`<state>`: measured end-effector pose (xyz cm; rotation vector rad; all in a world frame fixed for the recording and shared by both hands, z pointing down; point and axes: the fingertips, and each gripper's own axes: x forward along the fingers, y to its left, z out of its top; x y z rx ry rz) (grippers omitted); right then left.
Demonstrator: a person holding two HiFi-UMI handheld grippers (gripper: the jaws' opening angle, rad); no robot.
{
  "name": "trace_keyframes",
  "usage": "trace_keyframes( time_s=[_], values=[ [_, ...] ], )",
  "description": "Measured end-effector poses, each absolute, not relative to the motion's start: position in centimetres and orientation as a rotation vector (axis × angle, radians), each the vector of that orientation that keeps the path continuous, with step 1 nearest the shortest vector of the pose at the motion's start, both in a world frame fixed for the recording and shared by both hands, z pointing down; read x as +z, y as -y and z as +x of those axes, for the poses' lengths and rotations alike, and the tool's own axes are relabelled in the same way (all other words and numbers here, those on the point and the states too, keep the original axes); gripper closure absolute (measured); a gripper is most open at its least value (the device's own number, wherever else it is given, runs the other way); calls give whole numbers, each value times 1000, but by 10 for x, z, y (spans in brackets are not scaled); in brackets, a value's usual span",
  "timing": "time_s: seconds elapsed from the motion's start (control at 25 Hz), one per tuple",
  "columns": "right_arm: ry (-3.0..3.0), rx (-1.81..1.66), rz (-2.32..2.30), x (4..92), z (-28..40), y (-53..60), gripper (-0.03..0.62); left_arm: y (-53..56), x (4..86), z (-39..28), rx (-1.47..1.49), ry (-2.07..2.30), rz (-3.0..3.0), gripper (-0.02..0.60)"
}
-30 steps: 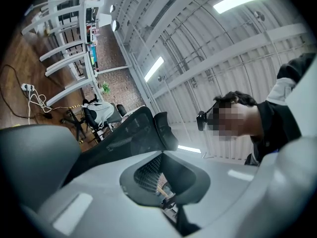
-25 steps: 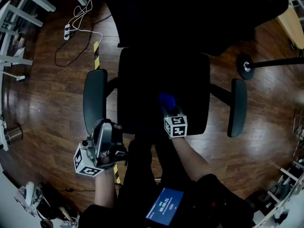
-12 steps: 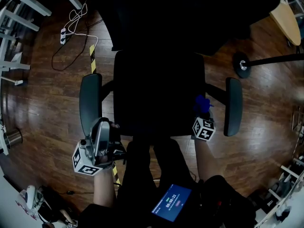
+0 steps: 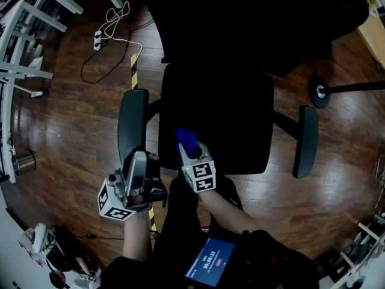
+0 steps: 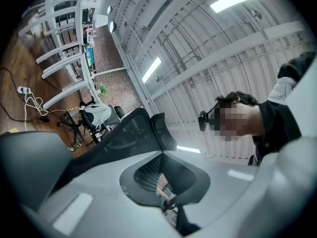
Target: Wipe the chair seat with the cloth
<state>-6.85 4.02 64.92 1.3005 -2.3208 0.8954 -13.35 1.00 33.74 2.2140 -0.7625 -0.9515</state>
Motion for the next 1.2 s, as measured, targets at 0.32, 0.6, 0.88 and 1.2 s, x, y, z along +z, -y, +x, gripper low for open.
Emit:
trace_keyframes(
  time_s=[0.32, 0.6, 0.88, 1.2],
  values=[
    [2356, 835, 983, 698, -160, -90, 505, -20, 338, -133, -936, 748, 2225, 589],
    [2240, 805, 1043, 714, -64, -112, 505, -18, 341, -122, -930, 702, 2215, 589],
    [1954, 813, 1376, 715, 163, -141, 505, -9, 338, -100, -914, 648, 2225, 589],
    [1770, 801, 1680, 700, 277, -159, 505, -4, 344, -76, -895, 626, 2231, 589]
  ],
)
